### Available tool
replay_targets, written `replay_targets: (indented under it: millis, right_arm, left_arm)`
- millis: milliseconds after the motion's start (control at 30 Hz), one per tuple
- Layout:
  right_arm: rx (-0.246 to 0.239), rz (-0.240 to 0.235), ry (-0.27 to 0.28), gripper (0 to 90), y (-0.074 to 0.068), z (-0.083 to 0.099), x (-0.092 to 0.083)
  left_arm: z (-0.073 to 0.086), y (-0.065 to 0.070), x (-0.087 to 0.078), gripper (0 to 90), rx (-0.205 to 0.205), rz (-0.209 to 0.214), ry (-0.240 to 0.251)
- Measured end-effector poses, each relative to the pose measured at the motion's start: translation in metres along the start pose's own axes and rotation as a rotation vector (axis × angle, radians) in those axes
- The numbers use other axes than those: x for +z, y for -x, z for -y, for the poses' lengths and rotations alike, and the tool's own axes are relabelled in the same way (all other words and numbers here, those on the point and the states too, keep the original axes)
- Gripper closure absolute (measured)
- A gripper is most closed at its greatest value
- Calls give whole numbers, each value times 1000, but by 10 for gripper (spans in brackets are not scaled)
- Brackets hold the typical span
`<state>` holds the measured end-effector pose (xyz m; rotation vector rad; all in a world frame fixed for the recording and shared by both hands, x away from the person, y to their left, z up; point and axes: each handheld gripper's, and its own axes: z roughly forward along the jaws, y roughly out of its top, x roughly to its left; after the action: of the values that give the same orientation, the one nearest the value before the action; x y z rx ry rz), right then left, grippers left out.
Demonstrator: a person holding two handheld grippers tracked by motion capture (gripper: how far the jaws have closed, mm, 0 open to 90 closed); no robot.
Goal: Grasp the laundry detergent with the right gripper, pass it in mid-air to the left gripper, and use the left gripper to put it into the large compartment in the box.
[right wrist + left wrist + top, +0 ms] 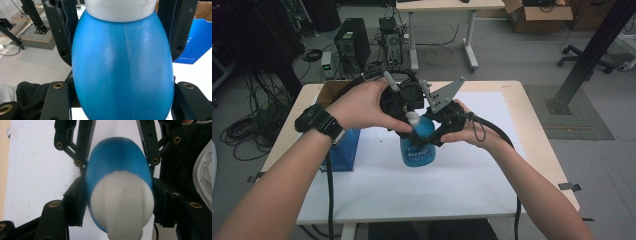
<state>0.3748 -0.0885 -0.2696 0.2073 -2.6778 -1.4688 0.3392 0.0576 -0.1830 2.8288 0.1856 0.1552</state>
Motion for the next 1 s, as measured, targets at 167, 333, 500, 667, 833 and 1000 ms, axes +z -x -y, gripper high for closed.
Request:
replay_targets:
  millis: [167,333,500,667,833,1000]
  right_arm:
    - [6,-10,14,419,1,-1,-2]
    - [12,16,-3,277,3,0,-5]
    - [53,56,-41,141,7,9,-8]
    - [73,96,-100,76,11,22,-14]
    - [108,156,-195,67,16,40,-28]
    - [131,197,-231,67,18,52,-43]
  left_arm:
    - [1,-3,-4,377,-27,19,27]
    - [1,-5,-8,378,-63,38,25]
    - [3,-11,-15,379,-132,23,1]
    - [10,-18,-27,378,-212,-36,-34]
    - [21,-30,-43,379,-335,-94,-45]
    - [38,-43,-64,379,-504,-154,-28]
